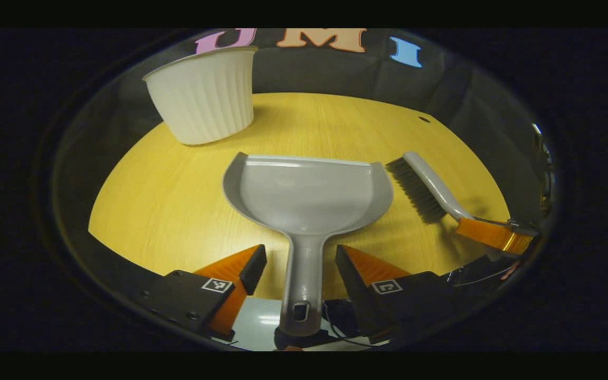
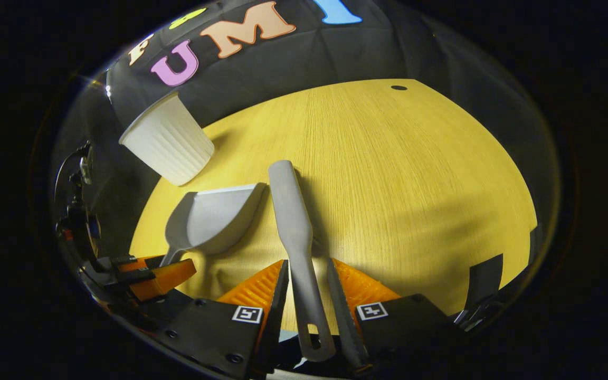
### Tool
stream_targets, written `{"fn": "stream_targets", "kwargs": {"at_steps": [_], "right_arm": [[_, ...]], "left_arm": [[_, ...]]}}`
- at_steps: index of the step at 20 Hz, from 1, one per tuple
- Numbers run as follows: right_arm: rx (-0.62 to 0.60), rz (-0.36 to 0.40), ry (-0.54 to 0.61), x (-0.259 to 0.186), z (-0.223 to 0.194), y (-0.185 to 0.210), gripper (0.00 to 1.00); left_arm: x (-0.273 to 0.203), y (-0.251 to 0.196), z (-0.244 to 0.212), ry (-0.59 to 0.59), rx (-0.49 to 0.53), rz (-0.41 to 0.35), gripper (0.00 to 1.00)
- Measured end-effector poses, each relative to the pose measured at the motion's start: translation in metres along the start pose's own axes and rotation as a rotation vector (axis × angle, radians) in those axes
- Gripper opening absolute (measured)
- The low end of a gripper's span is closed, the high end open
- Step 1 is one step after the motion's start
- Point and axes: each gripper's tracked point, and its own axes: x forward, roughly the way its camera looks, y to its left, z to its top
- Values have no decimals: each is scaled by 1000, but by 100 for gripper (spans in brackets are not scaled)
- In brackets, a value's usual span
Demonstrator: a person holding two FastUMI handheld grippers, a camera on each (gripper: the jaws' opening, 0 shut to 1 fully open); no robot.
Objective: Pick up the small broom and dustpan from the desktop, sweep the trash into the dustpan with the broom, and then empty the trash into the garbage bin.
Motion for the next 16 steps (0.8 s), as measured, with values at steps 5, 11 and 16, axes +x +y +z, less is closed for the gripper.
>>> {"fn": "stream_targets", "kwargs": {"at_steps": [5,11,16], "right_arm": [[-16,128,-187,-55,32,29,45],[-110,204,-618,-161,83,84,85],[-142,156,-775,-201,86,95,98]], "left_arm": [[-65,0,37,-238,-26,-9,87],[-169,13,117,-697,-125,28,95],[-209,23,135,-805,-50,78,95]]}}
